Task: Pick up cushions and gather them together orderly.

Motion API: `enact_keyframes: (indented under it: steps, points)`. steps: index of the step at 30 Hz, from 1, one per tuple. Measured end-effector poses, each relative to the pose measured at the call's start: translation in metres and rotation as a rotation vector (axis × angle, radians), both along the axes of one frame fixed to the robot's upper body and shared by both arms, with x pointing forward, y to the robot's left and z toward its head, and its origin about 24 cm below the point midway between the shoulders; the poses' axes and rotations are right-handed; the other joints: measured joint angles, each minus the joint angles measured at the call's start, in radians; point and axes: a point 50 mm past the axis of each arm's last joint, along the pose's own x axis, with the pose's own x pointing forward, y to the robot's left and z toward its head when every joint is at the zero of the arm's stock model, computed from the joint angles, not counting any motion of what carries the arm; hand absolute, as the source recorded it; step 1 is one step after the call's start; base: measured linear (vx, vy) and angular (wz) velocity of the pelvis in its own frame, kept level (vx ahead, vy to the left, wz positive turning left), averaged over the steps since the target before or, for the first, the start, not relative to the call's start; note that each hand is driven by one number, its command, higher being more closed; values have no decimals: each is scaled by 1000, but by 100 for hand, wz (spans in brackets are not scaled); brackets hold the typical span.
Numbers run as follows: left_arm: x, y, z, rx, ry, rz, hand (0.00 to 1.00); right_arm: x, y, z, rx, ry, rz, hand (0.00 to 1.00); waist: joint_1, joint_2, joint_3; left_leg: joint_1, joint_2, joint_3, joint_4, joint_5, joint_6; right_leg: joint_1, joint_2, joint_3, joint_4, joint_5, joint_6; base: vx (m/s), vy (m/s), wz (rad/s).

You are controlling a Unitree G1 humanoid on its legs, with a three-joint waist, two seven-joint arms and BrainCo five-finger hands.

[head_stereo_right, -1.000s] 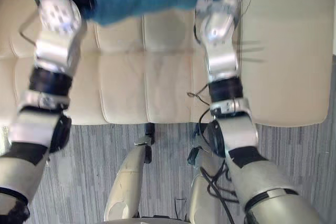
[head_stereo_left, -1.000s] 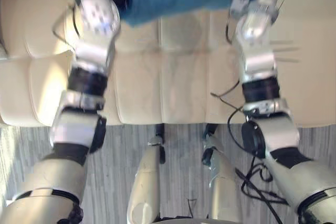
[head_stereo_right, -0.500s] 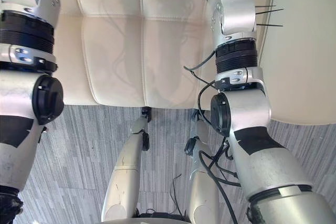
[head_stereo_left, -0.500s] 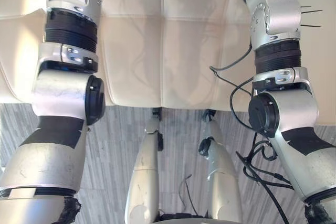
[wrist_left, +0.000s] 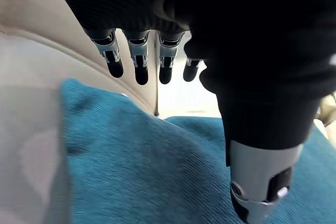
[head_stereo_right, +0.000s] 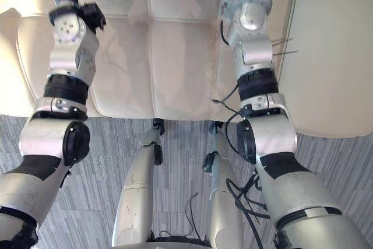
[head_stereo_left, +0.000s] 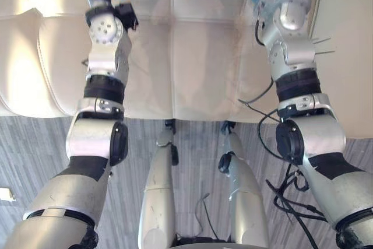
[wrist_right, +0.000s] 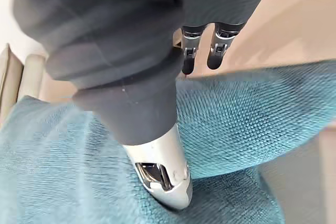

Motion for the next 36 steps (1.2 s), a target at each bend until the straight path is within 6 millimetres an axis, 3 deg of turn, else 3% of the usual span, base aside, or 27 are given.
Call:
enact_keyframes:
  steps: [3,6,9,10,11,12,13,16,19,22,24,27,28,30,32,33,34,35,36]
  points:
    - [-15,12,-16,28,-25,18,0,-19,-26,-29,-1,-25,-60,0,3,0,0,46,8,0,4,-7,-9,29,0,8,59,-56,-4,-2,-42,8]
    - [-42,33,-48,70,-19,71,0,-44,-54,-83,-20,51,-132,0,7,0,0,124,17,-2,13,-25,-17,78,-4,7,137,-127,-5,8,-59,8]
    - [-65,35,-81,68,2,77,0,-68,-70,-130,-56,159,-178,0,16,0,0,193,17,1,11,-37,-17,126,-15,1,186,-167,-10,20,-31,11]
    - [-77,31,-109,30,51,68,0,-80,-71,-156,-46,227,-177,0,23,0,0,243,15,4,4,-44,-18,166,-19,2,200,-185,-8,36,-18,9]
    - [-81,28,-121,16,78,58,0,-84,-70,-165,-46,252,-168,0,24,0,0,264,14,5,-2,-45,-18,185,-21,2,203,-190,-8,46,-16,9]
    - [-93,22,-150,-22,149,39,0,-93,-68,-184,-42,308,-147,0,25,0,-1,310,10,8,-6,-48,-15,221,-26,2,214,-204,-7,54,-15,7]
    - [-99,19,-163,-40,185,25,0,-98,-66,-192,-48,336,-135,0,25,0,-2,331,9,9,-6,-53,-15,238,-29,2,221,-213,-4,83,-23,6]
    - [-138,3,-232,-115,410,-30,0,-123,-58,-242,-92,521,-94,0,26,0,-75,393,8,21,-7,-84,-16,293,-34,-8,231,-243,2,87,-17,0]
    - [-174,-10,-293,-133,671,-106,0,-150,-57,-306,-72,787,-59,0,26,-1,-141,517,3,39,-19,-107,-17,400,-33,3,232,-267,14,130,2,-4]
    - [-205,-13,-343,-124,928,-156,0,-181,-58,-366,-33,1065,-14,0,22,-3,-215,595,2,75,-45,-123,-17,458,-25,33,200,-270,29,120,19,-28]
    - [-221,-12,-366,-128,1058,-172,0,-200,-59,-394,-18,1216,-7,0,20,-4,-230,648,3,104,-73,-124,-17,500,-12,63,143,-242,34,67,39,-48]
    - [-243,-4,-387,-121,1196,-155,0,-222,-62,-418,-11,1364,-3,0,15,-5,-230,687,12,159,-70,-140,-16,530,4,112,92,-196,35,30,50,-57]
    - [-248,1,-390,-106,1227,-149,0,-230,-65,-425,-13,1414,-14,0,-1,-6,-230,685,15,169,-44,-149,-11,524,3,125,109,-191,38,-15,46,-25]
    - [-250,6,-390,-87,1245,-139,0,-241,-72,-433,-18,1481,-27,0,-1,-5,-233,692,32,192,-47,-154,4,516,6,153,121,-169,74,-87,56,-31]
    - [-251,11,-389,-69,1249,-118,0,-247,-73,-436,-8,1510,-33,0,-8,-14,-233,693,39,192,-32,-152,6,458,-24,155,480,-353,59,-154,-6,3]
    - [-252,13,-390,-67,1252,-114,0,-253,-72,-439,-3,1531,-35,0,-10,-21,-239,703,39,181,-21,-152,6,468,-32,156,600,-405,84,-53,-49,35]
    - [-255,15,-390,-66,1257,-101,0,-262,-71,-443,7,1559,-34,0,-9,-25,-243,695,37,168,0,-151,6,490,-37,169,695,-439,115,-48,-189,45]
    - [-257,18,-389,-59,1261,-92,0,-263,-69,-444,11,1564,-32,0,1,-60,-263,651,33,153,53,-150,4,531,-29,210,714,-509,152,-86,-233,39]
    - [-257,17,-389,-57,1262,-91,0,-261,-70,-444,7,1562,-37,0,1,-71,-267,630,33,140,69,-146,-1,535,-19,213,694,-536,149,-226,-347,41]
